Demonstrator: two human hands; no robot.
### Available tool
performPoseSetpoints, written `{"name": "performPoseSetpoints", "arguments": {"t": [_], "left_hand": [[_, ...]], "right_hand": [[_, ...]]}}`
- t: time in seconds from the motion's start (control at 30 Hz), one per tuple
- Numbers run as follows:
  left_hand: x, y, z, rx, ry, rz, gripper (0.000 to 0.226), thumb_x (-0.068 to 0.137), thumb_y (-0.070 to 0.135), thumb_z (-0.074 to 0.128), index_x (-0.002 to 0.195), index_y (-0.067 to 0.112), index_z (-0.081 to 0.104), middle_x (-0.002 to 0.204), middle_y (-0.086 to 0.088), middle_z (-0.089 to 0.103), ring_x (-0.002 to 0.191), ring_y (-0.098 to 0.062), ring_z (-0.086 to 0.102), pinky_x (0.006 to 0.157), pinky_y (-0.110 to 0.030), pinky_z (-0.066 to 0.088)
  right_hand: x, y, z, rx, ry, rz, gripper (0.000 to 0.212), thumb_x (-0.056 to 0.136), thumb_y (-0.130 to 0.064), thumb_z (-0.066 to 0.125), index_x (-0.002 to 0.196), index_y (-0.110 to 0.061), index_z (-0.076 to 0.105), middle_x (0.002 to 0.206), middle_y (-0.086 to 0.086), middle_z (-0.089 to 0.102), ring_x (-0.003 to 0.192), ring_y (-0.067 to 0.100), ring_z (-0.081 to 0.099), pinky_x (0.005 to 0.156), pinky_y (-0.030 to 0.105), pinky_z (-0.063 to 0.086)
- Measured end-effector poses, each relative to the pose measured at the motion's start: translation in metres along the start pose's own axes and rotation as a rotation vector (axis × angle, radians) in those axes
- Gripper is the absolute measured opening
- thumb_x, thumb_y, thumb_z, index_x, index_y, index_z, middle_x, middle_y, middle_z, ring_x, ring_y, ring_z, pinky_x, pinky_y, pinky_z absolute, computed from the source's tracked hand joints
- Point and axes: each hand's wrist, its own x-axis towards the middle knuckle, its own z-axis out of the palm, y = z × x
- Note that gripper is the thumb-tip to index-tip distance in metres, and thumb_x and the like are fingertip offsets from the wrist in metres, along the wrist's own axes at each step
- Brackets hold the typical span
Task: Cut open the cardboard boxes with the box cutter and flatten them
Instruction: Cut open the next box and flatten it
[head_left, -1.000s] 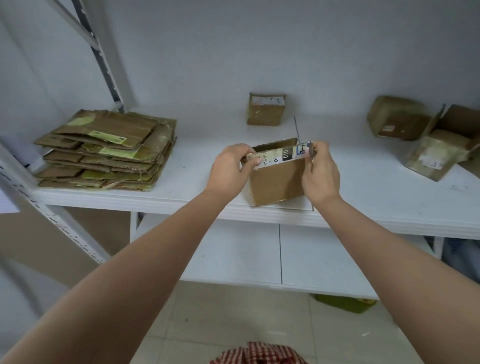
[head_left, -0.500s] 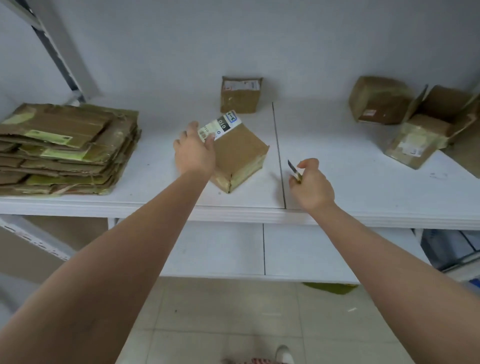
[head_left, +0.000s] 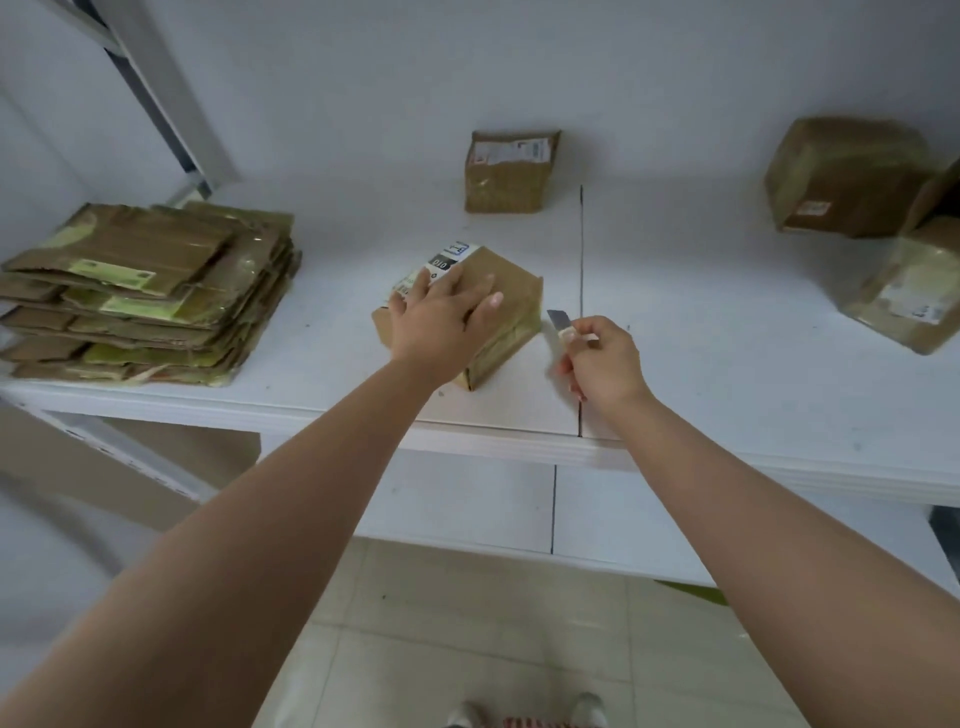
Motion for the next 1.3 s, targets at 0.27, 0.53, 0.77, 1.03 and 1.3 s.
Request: {"name": "performPoseSetpoints", "arguments": {"t": [0.27,0.53,0.77,1.03,1.3], "left_hand": [[0.001,0.003,0.002,0.022,0.005,-0.028,0.042,0.100,0.052,0.023,0.138,0.049,0.040,0.157,0.004,0.025,0.146,-0.027,0.011,0.114,-0.049,0.008],[0.002,0.027,0.003,0.051,-0.074,-0.068,0.042,0.099,0.054,0.020,0.139,0.054,0.033,0.159,0.006,0.018,0.143,-0.029,0.016,0.110,-0.050,0.020],[0.005,0.021,-0.003,0.083,-0.204,-0.016,0.044,0.101,0.050,0.015,0.145,0.051,0.021,0.160,0.003,0.011,0.146,-0.032,0.001,0.112,-0.054,0.010],[0.004,0.023,-0.003,0.117,-0.217,-0.005,0.046,0.101,0.051,0.010,0.146,0.050,0.016,0.161,0.001,0.006,0.146,-0.035,-0.002,0.112,-0.055,0.008],[0.004,0.025,-0.006,0.139,-0.234,-0.007,0.046,0.101,0.048,0.009,0.147,0.048,0.014,0.161,-0.001,0.005,0.146,-0.036,-0.002,0.112,-0.056,0.010]], "right_hand": [[0.012,-0.003,0.012,0.043,-0.016,0.044,0.022,0.096,-0.016,0.048,0.076,-0.020,0.055,0.063,0.003,0.060,0.046,0.008,0.047,0.047,0.022,0.034],[0.033,-0.015,0.014,-0.019,0.060,0.030,0.029,0.094,-0.014,0.050,0.065,-0.018,0.051,0.083,0.014,0.068,0.071,0.025,0.058,0.063,0.031,0.048],[0.042,-0.018,0.018,-0.054,0.035,0.073,0.029,0.094,-0.013,0.049,0.066,-0.014,0.055,0.082,0.016,0.066,0.069,0.025,0.057,0.062,0.032,0.046],[0.027,-0.028,0.006,-0.065,-0.158,0.131,0.021,0.095,-0.014,0.049,0.077,-0.010,0.058,0.064,0.009,0.058,0.045,0.016,0.042,0.041,0.023,0.032],[0.002,-0.035,0.002,-0.016,-0.334,0.193,0.008,0.097,-0.012,0.049,0.093,-0.007,0.055,0.058,0.009,0.053,0.026,0.007,0.033,0.033,0.013,0.026]]}}
